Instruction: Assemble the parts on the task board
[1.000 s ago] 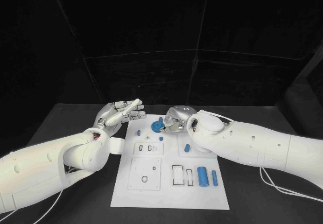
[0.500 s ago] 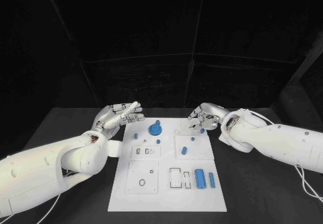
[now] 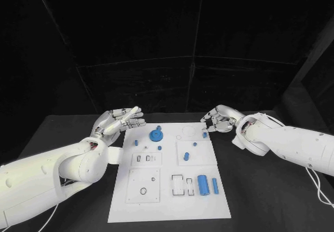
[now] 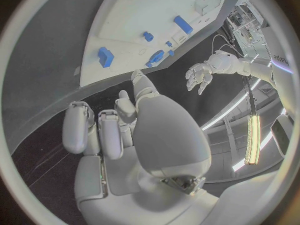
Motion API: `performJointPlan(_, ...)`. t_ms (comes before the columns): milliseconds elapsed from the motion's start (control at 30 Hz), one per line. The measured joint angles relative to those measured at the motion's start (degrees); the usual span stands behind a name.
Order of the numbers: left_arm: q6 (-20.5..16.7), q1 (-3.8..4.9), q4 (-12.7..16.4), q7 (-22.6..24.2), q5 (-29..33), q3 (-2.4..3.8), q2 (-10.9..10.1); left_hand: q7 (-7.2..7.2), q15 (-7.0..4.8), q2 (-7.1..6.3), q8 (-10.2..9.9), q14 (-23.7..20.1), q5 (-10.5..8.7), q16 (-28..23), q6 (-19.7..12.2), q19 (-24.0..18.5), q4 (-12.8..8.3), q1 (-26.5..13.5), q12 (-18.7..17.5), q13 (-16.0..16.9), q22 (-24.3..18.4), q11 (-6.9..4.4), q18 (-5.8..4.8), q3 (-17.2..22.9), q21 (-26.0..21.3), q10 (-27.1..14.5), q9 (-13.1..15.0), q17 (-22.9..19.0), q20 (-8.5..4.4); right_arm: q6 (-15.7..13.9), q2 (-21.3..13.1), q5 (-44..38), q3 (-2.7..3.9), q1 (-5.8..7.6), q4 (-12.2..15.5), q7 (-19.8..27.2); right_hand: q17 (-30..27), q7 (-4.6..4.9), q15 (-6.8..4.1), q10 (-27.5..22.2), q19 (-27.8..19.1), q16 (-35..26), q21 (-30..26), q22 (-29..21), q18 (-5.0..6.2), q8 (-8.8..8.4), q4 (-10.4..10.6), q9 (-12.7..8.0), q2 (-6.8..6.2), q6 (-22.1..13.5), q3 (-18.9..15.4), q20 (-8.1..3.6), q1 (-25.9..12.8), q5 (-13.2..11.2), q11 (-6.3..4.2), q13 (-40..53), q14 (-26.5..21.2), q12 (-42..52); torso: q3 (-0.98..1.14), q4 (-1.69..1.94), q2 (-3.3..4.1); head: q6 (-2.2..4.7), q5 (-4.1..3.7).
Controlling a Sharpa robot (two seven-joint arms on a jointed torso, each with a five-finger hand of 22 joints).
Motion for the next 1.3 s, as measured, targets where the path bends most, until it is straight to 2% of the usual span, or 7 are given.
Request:
performJointPlan(33,0.0,0.0,-0.1,0.0,0.0,0.0,0.0,0.0,0.0,0.0,0.0,0.0,0.0,0.0,0.0,0.0,0.0,0.0,0.0,0.0,0.0,0.0,0.0,0.0,0.0,0.0,0.0,0.0,0.0,0.0,0.0,0.1,-0.01,-0.12,-0.2,0.1,0.0,0.21,0.0,0.0,0.0,0.0,0.0,0.0,0.0,0.0,-0.2,0.0,0.0,-0.2,-0.2,0.0,0.0,0.3,0.0,-0.1,0.0,-0.2,0.01,0.0,0.01,-0.02,-0.01)
performJointPlan(200,0.1,-0.02,-0.4,0.0,0.0,0.0,0.1,0.0,0.0,0.0,0.0,0.0,0.0,0.0,0.0,0.0,0.0,0.0,0.0,0.0,0.0,0.0,0.0,0.0,0.0,0.0,0.0,0.0,0.0,0.2,0.3,0.1,-0.01,-0.67,-1.2,0.3,0.0,0.1,0.0,0.0,0.0,0.0,0.0,0.0,0.01,0.0,-0.2,-0.1,0.0,-0.3,-0.2,0.0,0.0,0.3,0.0,-0.2,0.0,-0.2,0.0,0.04,0.03,-0.16,0.09)
performJointPlan(533,0.1,-0.03,-0.7,0.0,-0.4,-0.02,0.2,0.0,0.0,0.0,0.0,0.0,0.0,0.0,0.0,0.0,0.0,0.0,0.0,0.0,0.0,0.0,0.0,0.0,0.0,0.0,0.0,0.0,0.0,0.8,0.7,-0.7,-0.02,-0.95,-2.8,0.3,0.0,0.24,0.0,-0.2,0.0,0.0,0.0,0.0,0.0,-0.3,-0.6,-0.1,0.0,-1.0,-0.6,0.0,0.0,0.3,0.21,-0.3,0.0,-0.5,-0.17,0.16,0.04,-0.4,0.08)
performJointPlan(1000,0.2,-0.04,-0.9,0.0,-0.6,-0.02,0.2,0.0,0.0,0.0,0.0,0.0,0.0,0.0,0.0,0.0,0.0,0.0,0.0,0.0,0.0,0.0,0.0,0.0,0.0,0.0,0.0,0.0,0.0,2.6,0.3,-2.5,-0.02,-1.44,-2.5,0.0,0.0,0.44,0.0,-0.2,0.0,0.0,0.0,0.0,0.0,-0.3,-0.4,-0.1,-0.24,-1.2,-1.0,0.01,-0.2,0.5,0.21,-0.3,0.0,-0.5,-0.21,0.18,0.04,-0.67,-0.12)
performJointPlan(1100,0.2,-0.04,-1.0,0.0,-0.6,-0.02,0.2,0.0,0.0,0.0,0.0,0.0,0.0,0.0,0.0,0.0,0.0,0.0,0.0,0.0,0.0,0.0,0.0,0.0,0.0,0.0,0.0,0.0,0.0,2.9,0.3,-2.8,-0.02,-1.52,-2.5,-0.2,0.0,0.14,0.0,-0.2,0.0,0.0,0.0,0.0,0.01,-0.29,-0.4,0.0,-0.24,-0.9,-1.0,0.01,-0.2,0.8,0.21,-0.2,0.0,-0.5,-0.21,0.18,0.03,-0.65,-0.23)
performJointPlan(1300,0.2,-0.04,-1.0,0.0,-0.6,-0.02,0.3,0.0,0.0,0.0,0.0,0.0,0.0,0.0,0.0,0.0,0.0,0.0,0.0,0.0,0.0,0.0,0.0,0.0,0.0,0.0,0.0,0.0,0.0,3.0,0.5,-3.3,-0.02,-1.86,-2.8,-0.7,0.0,0.13,0.0,-0.2,0.0,0.0,0.0,0.1,0.0,-0.05,-0.4,0.0,0.03,-0.9,-1.0,0.01,0.0,1.1,0.21,0.1,0.0,-0.2,-0.21,0.18,0.02,-0.64,-0.26)
